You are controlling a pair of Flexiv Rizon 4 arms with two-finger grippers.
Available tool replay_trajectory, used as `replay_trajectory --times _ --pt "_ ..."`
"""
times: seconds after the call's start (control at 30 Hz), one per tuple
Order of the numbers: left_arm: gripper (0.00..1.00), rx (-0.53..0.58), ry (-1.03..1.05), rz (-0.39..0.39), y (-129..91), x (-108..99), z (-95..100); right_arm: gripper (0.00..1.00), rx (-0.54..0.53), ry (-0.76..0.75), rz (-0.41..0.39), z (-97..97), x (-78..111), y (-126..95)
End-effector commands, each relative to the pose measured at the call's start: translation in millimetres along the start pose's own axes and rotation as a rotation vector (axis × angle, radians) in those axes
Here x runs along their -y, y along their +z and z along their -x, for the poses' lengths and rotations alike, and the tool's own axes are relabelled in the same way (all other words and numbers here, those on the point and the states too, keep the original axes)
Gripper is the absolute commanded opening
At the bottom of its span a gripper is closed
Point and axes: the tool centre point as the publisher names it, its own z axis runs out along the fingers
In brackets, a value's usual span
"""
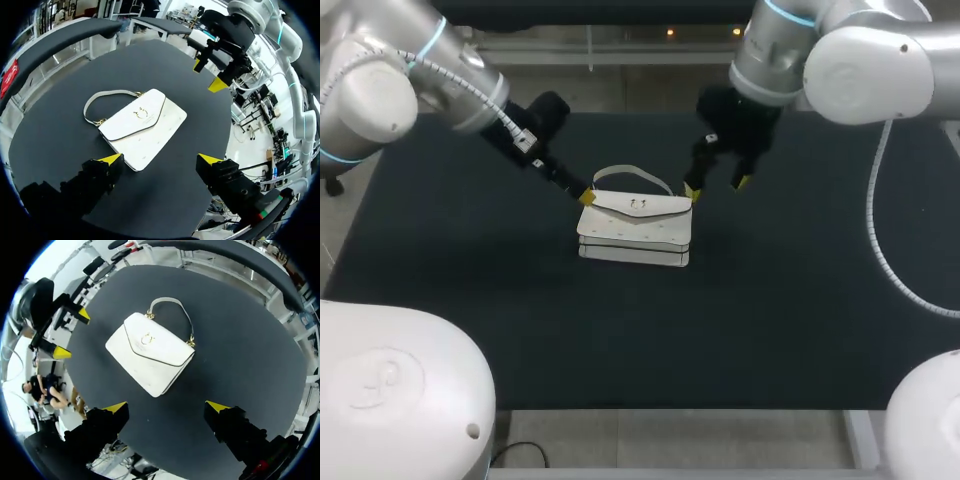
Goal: Pick up the bag, open it, inspect its contents, close it, and place it on the opposite side
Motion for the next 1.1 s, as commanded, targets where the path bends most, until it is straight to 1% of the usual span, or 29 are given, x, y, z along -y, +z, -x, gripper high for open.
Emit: replay_trajectory --times 0.03,0.37,0.43,0.47,0.53,0.57,0.6,0.63,0.7,0.73,0.77,0.8,0.87,0.9,0.93,1.0,1.1 --pt "1.00 0.061 -0.572 0.004 1 -1 -3.1 1.00 -0.182 0.535 0.048 5.4 4.3 2" --pt "1.00 0.061 -0.572 0.004 1 -1 -3.1 1.00 -0.182 0.535 0.048 5.4 4.3 2" --pt "1.00 0.012 -0.721 -0.057 7 2 8.5 1.00 -0.199 0.627 0.105 5.5 -2.8 3" --pt "1.00 -0.017 -0.766 -0.080 10 2 12.9 1.00 -0.263 0.640 0.114 5.8 -3.4 3" --pt "1.00 -0.064 -0.875 -0.102 17 1 23.8 1.00 -0.317 0.681 0.148 6.8 -4.4 5" --pt "1.00 -0.098 -0.887 -0.109 20 -1 26.9 1.00 -0.352 0.701 0.153 8.0 -6.4 7" --pt "1.00 -0.108 -0.913 -0.113 23 -2 29.9 1.00 -0.385 0.714 0.146 8.9 -7.5 8" --pt "1.00 -0.141 -0.918 -0.116 25 -3 32.7 1.00 -0.392 0.733 0.160 9.2 -8.5 10" --pt "1.00 -0.196 -0.922 -0.135 26 -5 37.5 1.00 -0.443 0.764 0.145 10.2 -10.3 14" --pt "1.00 -0.236 -0.907 -0.140 26 -6 39.7 1.00 -0.458 0.777 0.160 11.0 -10.9 15" --pt "1.00 -0.254 -0.921 -0.152 27 -7 42.6 1.00 -0.488 0.794 0.146 11.4 -10.8 18" --pt "1.00 -0.268 -0.922 -0.149 29 -6 45.4 1.00 -0.512 0.816 0.137 12.3 -10.9 20" --pt "1.00 -0.298 -0.923 -0.157 32 -6 49.1 1.00 -0.533 0.849 0.142 14.0 -11.2 26" --pt "1.00 -0.323 -0.928 -0.147 34 -5 50.7 1.00 -0.559 0.861 0.125 15.1 -11.7 29" --pt "1.00 -0.343 -0.935 -0.152 35 -5 52.6 1.00 -0.560 0.870 0.124 15.6 -12.3 32" --pt "1.00 -0.381 -0.938 -0.137 39 -3 55.2 1.00 -0.572 0.888 0.112 15.0 -13.4 36" --pt "1.00 -0.399 -0.945 -0.134 45 -1 58.8 1.00 -0.579 0.903 0.103 12.6 -15.6 42"
